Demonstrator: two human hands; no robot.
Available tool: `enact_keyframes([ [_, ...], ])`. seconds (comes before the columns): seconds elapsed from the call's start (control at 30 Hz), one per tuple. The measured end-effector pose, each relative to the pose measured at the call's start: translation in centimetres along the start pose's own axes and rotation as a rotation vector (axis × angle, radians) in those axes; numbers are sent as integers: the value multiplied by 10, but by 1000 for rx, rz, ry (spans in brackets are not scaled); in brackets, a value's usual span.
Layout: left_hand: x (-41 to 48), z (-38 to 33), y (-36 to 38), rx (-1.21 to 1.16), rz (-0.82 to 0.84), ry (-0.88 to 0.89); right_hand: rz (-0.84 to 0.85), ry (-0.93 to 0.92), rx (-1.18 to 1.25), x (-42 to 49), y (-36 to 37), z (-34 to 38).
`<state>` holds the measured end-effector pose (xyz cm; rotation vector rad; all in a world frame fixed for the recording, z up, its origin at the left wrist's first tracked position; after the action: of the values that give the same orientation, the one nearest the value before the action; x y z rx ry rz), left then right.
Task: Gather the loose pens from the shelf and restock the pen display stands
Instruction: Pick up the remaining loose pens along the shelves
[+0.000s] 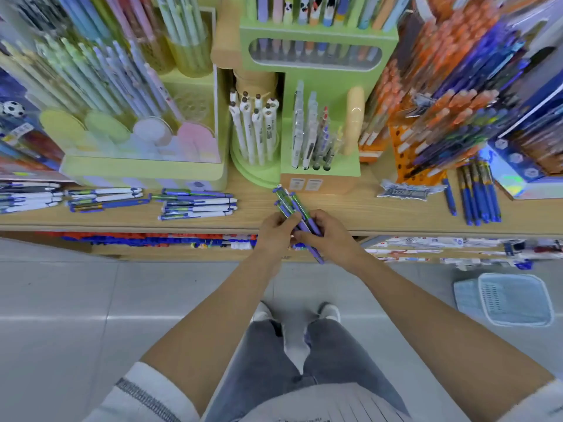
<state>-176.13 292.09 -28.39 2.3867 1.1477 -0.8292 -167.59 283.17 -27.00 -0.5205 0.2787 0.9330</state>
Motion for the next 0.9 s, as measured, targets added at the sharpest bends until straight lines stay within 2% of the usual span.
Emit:
enact_keyframes([
  [0.13,-18,3,35,11,84,30,-72,70,214,-23,-30,-21],
  [0.33,-36,29,108,130,38,25,-164,88,374,-63,-98,-62],
  [0.5,-59,60,201,212,119,2,-238,100,450,-104,-176,-105],
  [0.67,-84,79,294,195,174,-38,-366,149,508,-139,-260,-138],
  [0.9,-89,73,376,215,193,-63,-476,148,598,-151,-336,-159],
])
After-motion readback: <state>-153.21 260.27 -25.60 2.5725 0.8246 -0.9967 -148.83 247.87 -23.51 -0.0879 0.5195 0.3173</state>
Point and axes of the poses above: each hand's wrist, its own x-axis towards the middle knuckle, its own y-axis out of the palm, z = x × y, the point moved 3 cm from there along x, towards the middle knuckle, and after that the axes turned 5 degrees about -z, right-handed, at the moved point
